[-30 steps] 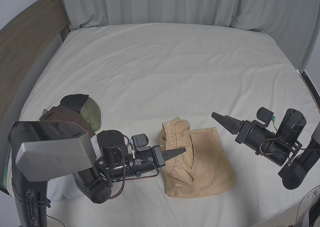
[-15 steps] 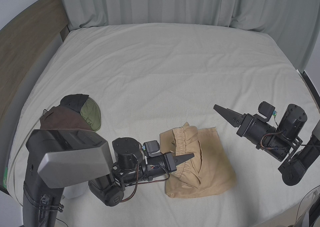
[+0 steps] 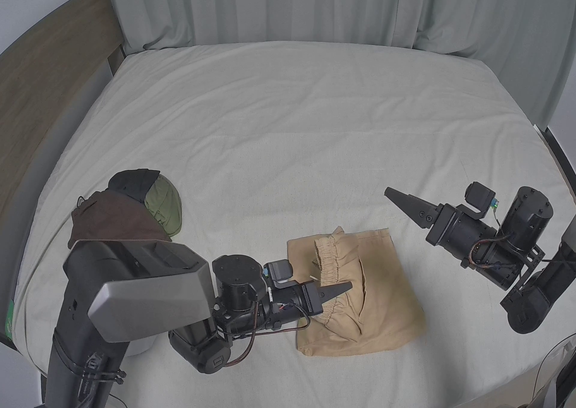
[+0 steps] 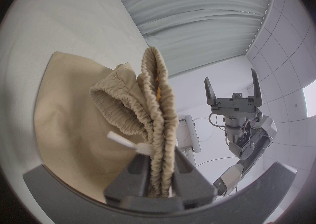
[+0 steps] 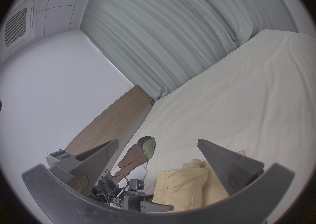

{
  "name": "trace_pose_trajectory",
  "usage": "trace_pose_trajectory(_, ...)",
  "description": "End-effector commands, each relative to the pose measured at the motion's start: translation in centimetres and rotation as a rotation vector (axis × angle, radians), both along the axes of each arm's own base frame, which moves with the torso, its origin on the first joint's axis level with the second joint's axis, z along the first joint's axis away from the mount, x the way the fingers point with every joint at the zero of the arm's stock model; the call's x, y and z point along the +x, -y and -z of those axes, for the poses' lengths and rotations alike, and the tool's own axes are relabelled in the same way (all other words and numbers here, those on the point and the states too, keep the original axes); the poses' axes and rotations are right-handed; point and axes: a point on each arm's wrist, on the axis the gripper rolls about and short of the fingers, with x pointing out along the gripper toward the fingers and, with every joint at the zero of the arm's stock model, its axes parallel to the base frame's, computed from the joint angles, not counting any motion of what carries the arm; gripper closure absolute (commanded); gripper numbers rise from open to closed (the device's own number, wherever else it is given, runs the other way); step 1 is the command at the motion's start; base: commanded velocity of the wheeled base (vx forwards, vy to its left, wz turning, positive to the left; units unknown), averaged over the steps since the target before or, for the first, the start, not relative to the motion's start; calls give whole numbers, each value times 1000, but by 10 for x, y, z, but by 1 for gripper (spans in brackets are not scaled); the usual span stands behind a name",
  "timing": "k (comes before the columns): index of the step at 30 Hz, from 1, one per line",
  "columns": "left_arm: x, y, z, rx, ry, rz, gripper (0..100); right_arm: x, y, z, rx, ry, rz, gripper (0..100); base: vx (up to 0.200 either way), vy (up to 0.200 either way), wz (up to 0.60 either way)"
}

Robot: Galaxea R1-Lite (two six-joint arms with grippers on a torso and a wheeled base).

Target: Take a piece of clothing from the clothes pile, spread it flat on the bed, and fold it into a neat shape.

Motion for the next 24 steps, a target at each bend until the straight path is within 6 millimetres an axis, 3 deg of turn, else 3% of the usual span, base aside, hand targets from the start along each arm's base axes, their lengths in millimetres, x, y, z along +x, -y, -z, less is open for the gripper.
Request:
trace_pose_trajectory(1,-2,1,11,26,-10,6,0,0,0,0,0,0,-1,0,0,0,0)
trace_pose_trajectory(13,-2,0,10,32,8,-15,0,-1,-1,7,-12,-28,-5,0,0,0,0)
trace_pose_trajectory(19,0,-10,10,97,99,-78,0,-1,-2,32,-52,-120,-11,0,0,0,0)
trace_pose_trajectory(24,1,-42,-27,111,200,-138,0,-4,-1,59,-98,-221,-13,0,0,0,0)
